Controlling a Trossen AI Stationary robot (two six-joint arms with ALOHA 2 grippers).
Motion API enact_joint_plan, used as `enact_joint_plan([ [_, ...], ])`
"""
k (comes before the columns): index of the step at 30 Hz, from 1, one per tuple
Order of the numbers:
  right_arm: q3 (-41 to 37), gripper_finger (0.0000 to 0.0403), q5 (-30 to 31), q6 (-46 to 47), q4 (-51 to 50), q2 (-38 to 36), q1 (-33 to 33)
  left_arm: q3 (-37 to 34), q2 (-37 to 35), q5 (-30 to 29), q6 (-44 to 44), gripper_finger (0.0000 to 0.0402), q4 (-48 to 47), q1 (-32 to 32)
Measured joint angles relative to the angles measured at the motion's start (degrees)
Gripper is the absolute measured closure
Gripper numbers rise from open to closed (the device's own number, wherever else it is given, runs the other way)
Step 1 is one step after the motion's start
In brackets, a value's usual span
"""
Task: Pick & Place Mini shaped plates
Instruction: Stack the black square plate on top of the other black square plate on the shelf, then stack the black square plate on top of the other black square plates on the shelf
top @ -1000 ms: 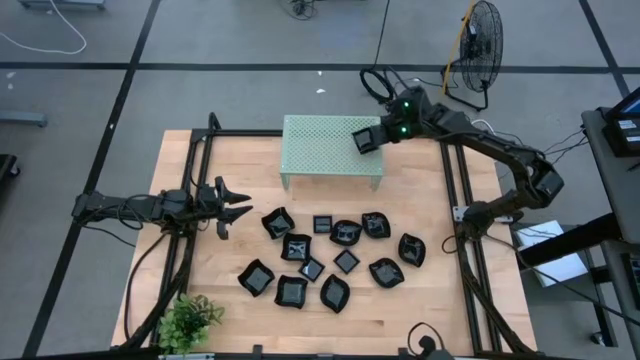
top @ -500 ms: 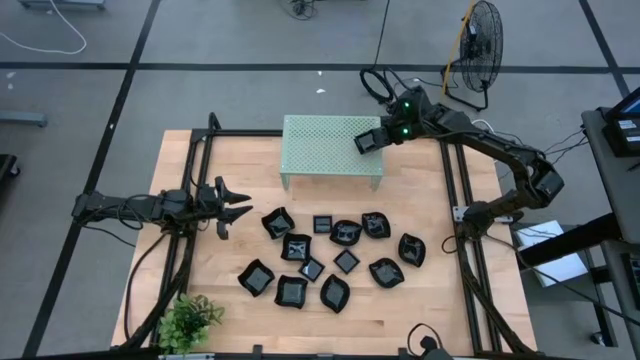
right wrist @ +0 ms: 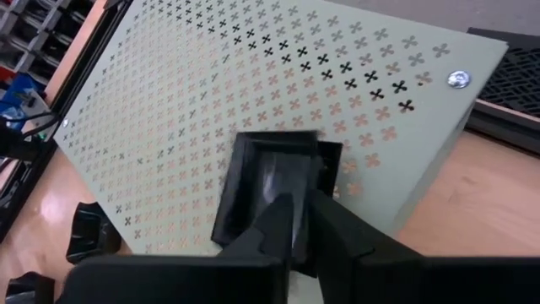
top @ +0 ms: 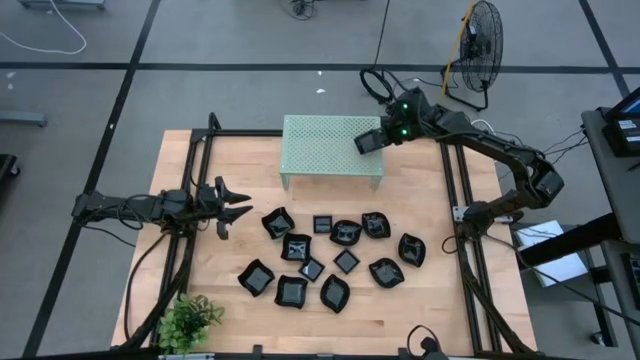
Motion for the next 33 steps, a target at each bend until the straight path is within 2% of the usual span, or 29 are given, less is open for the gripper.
enact_joint_plan([
  [12, -0.1, 0.0315, -0.4, -1.7, 1.8, -2.3, 2.2, 0.0, 0.0, 0.0, 0.0, 0.0256, 0.0, 0.0],
  [16, -0.1, 0.0312, -0.3, -4.3, 0.7, -6.1, 6.3, 0.0, 0.0, 0.0, 0.0, 0.0256, 0.0, 0.0],
  [20, -2.4, 0.0316, 0.0, -7.1, 2.0, -11.2, 13.2, 0.0, 0.0, 0.0, 0.0, 0.0256, 0.0, 0.0],
  [24, -10.4, 0.0322, 3.0, -6.9, 9.9, -17.0, 21.1, 0.0, 0.0, 0.0, 0.0, 0.0256, 0.0, 0.0],
  [27, -18.6, 0.0325, 2.9, -6.2, 19.7, -21.5, 26.8, 0.0, 0.0, 0.0, 0.0, 0.0256, 0.0, 0.0],
  [33, -36.7, 0.0326, 3.0, -6.4, 47.1, -27.0, 36.6, 0.0, 0.0, 0.0, 0.0, 0.0256, 0.0, 0.0],
])
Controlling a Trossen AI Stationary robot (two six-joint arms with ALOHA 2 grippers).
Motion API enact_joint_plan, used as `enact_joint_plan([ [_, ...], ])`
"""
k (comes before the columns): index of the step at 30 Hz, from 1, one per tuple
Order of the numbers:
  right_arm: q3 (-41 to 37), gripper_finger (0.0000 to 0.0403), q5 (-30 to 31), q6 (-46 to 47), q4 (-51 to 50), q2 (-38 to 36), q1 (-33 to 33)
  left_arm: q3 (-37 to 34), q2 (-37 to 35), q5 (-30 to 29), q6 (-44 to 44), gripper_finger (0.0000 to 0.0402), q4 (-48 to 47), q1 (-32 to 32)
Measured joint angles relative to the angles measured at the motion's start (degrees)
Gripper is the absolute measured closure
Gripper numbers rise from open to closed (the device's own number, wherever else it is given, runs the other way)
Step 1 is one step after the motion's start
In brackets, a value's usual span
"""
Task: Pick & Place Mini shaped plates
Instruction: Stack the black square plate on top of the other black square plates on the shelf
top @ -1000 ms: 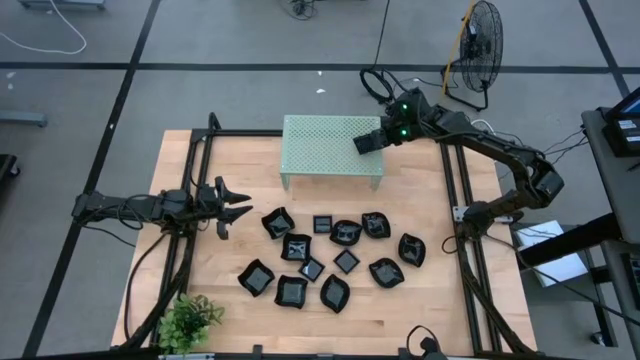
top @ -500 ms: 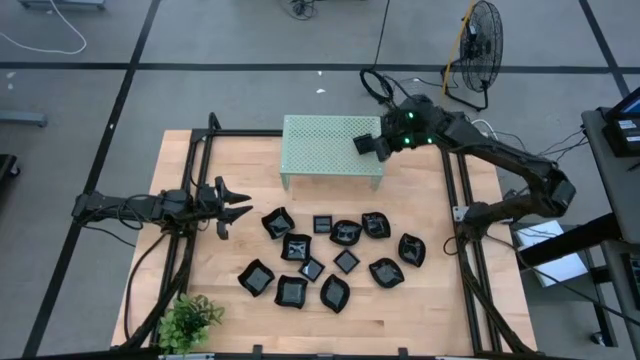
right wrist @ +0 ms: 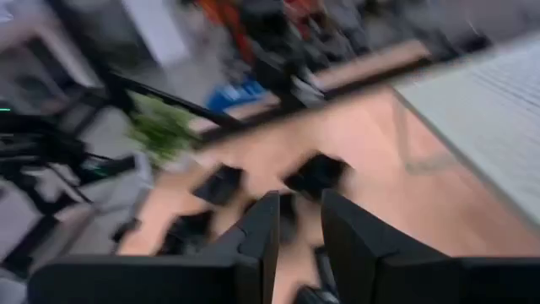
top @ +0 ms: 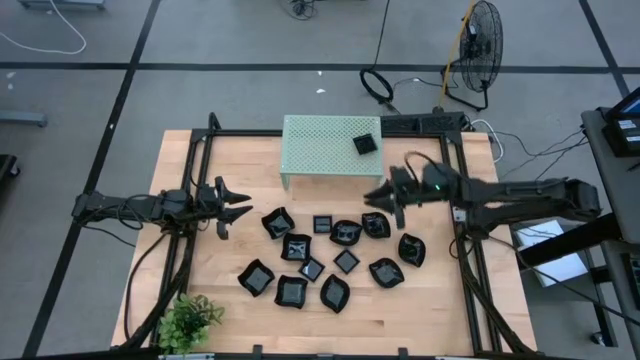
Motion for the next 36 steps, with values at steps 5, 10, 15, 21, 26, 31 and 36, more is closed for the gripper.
enact_joint_plan([
  [5, -10.1, 0.0326, 1.2, -3.7, 15.6, -0.5, 5.0, 0.0, 0.0, 0.0, 0.0, 0.0256, 0.0, 0.0],
  [10, -15.2, 0.0326, 6.7, -5.9, 18.8, -0.5, 7.4, 0.0, 0.0, 0.0, 0.0, 0.0256, 0.0, 0.0],
  [15, -16.6, 0.0326, 7.3, -11.8, 19.2, -0.5, 9.0, 0.0, 0.0, 0.0, 0.0, 0.0256, 0.0, 0.0],
  [21, -17.1, 0.0326, 7.3, -19.1, 19.2, -0.5, 9.5, 0.0, 0.0, 0.0, 0.0, 0.0256, 0.0, 0.0],
  [26, -17.1, 0.0326, 7.1, -19.4, 17.3, -2.2, 9.9, 0.0, 0.0, 0.0, 0.0, 0.0256, 0.2, 0.0],
  [31, -17.1, 0.0326, 7.3, -19.6, 12.6, -7.4, 10.8, 0.0, 0.0, 0.0, -1.2, 0.0256, 2.7, 0.0],
  [36, -19.3, 0.0326, 7.3, -19.4, 11.2, -11.7, 11.4, 0.0, 0.0, 0.7, -10.5, 0.0256, 5.2, 0.0],
])
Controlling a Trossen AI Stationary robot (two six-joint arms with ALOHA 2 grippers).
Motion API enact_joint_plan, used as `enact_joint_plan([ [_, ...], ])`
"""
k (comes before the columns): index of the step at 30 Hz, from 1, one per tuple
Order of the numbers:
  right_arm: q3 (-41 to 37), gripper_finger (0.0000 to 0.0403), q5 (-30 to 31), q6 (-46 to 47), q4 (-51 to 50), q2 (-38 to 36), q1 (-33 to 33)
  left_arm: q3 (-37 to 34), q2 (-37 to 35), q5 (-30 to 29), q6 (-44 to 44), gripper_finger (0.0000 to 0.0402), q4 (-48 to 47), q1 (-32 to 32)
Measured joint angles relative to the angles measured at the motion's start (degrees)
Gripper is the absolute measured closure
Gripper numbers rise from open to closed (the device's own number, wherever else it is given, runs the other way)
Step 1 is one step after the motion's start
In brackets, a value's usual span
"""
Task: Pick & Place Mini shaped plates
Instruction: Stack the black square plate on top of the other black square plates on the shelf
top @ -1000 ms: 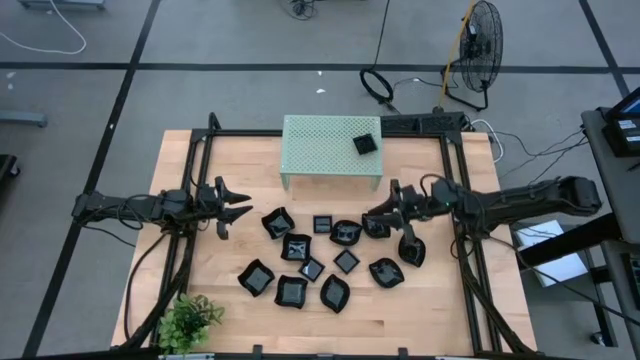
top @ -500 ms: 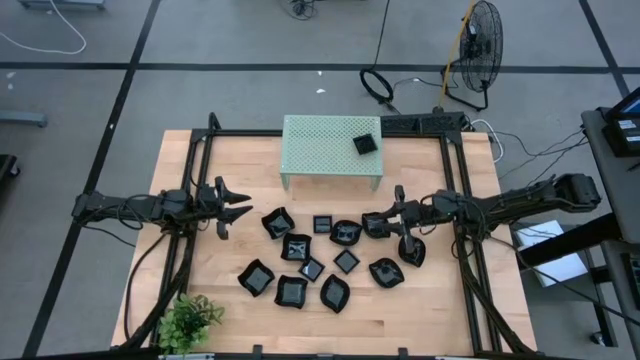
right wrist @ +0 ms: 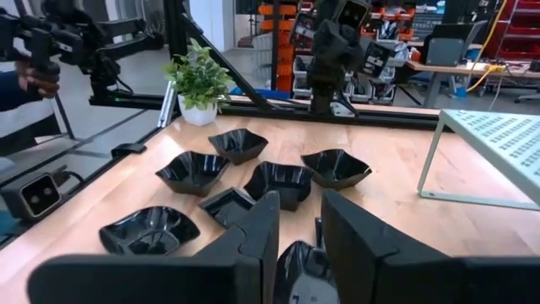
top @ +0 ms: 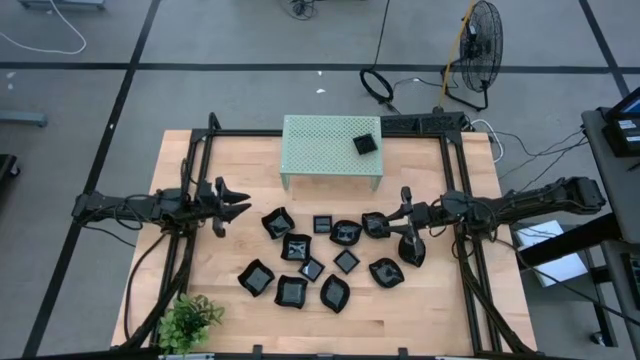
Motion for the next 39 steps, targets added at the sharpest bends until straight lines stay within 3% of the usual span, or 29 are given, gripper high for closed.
enact_joint_plan([
  [3, -2.4, 0.0326, 0.7, 0.3, 0.6, -2.1, 0.0, 0.0, 0.0, 0.7, -3.0, 0.0256, 1.0, 0.0],
  [11, -7.3, 0.0326, 9.2, -4.2, 7.6, -7.1, 0.0, 0.0, 0.0, -0.4, -5.0, 0.0256, 0.8, 0.0],
  [17, -7.4, 0.0326, 9.3, -11.9, 11.5, -7.8, -0.1, 0.0, 0.9, -4.6, -9.0, 0.0256, 5.7, 0.3],
  [20, -7.4, 0.0326, 9.4, -15.2, 12.9, -7.8, -0.1, 1.4, 5.0, -3.4, -10.7, 0.0256, 8.9, 0.3],
  [24, -7.5, 0.0326, 9.5, -18.4, 14.4, -7.8, -0.2, 7.4, 18.0, -3.8, -9.0, 0.0256, 9.0, -0.7],
  [28, -7.5, 0.0326, 9.5, -19.5, 18.0, -7.8, -0.2, 18.6, 37.2, -1.6, -4.0, 0.0256, 7.4, -1.6],
  [35, -7.6, 0.0326, 9.3, -20.2, 19.5, -7.7, -0.2, 43.0, 67.8, -2.5, 2.4, 0.0240, -15.2, -1.5],
  [39, -7.6, 0.0326, 9.3, -20.6, 20.4, -7.7, -0.2, 52.5, 81.4, -1.3, 3.7, 0.0209, -19.9, -0.2],
])
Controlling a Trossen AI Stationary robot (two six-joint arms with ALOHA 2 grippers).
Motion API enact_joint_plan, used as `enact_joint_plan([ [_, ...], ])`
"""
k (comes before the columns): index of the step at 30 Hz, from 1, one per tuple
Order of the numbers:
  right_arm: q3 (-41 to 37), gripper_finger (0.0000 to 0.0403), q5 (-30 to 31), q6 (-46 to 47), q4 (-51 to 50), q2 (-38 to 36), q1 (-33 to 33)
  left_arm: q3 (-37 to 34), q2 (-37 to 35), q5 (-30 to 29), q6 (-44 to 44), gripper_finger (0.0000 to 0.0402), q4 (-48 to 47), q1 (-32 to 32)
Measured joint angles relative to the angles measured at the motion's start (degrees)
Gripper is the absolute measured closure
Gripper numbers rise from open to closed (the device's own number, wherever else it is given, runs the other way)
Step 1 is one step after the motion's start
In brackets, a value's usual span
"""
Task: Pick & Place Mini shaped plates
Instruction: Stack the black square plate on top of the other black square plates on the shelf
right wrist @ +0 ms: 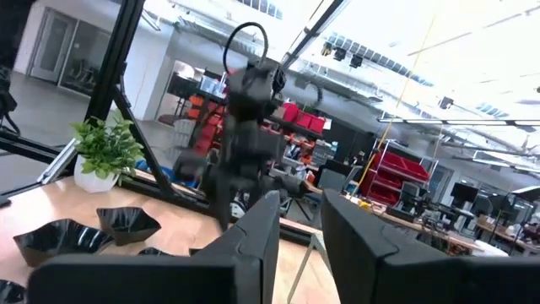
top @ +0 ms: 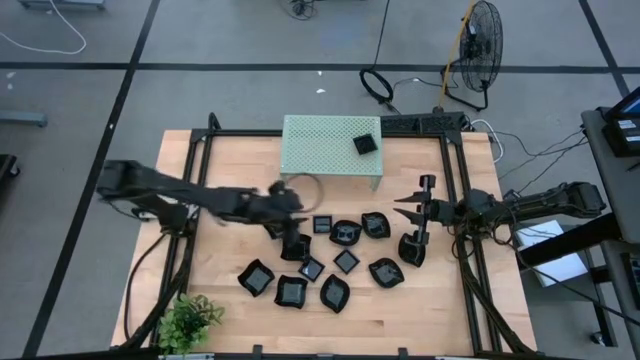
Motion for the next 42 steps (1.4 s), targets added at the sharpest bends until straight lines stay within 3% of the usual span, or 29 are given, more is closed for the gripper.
enact_joint_plan([
  [5, 0.0, 0.0326, 0.0, 3.1, 0.3, 0.0, 0.0, 10.1, 11.3, 1.3, 5.1, 0.0172, -6.0, 2.3],
  [8, 0.0, 0.0326, 0.0, 5.4, 0.2, 0.0, 0.0, 12.5, 15.6, 1.0, 8.4, 0.0164, -7.7, 3.9],
  [14, 0.0, 0.0326, -0.3, 7.3, -1.1, 0.0, 0.0, 12.9, 20.9, 10.6, 13.1, 0.0163, -3.2, 7.8],
  [18, -0.1, 0.0326, -0.3, 7.3, -1.1, 0.1, 0.0, 12.9, 21.6, 14.9, 13.0, 0.0163, -2.2, 9.5],
  [29, -0.1, 0.0326, -0.3, 6.7, -1.0, 0.2, 0.0, 13.0, 25.9, 14.4, 13.3, 0.0163, -2.7, 10.3],
  [42, -0.1, 0.0326, -0.3, 5.8, -1.1, 0.3, 0.0, 12.9, 25.2, 16.2, 12.5, 0.0163, -3.7, 10.1],
])
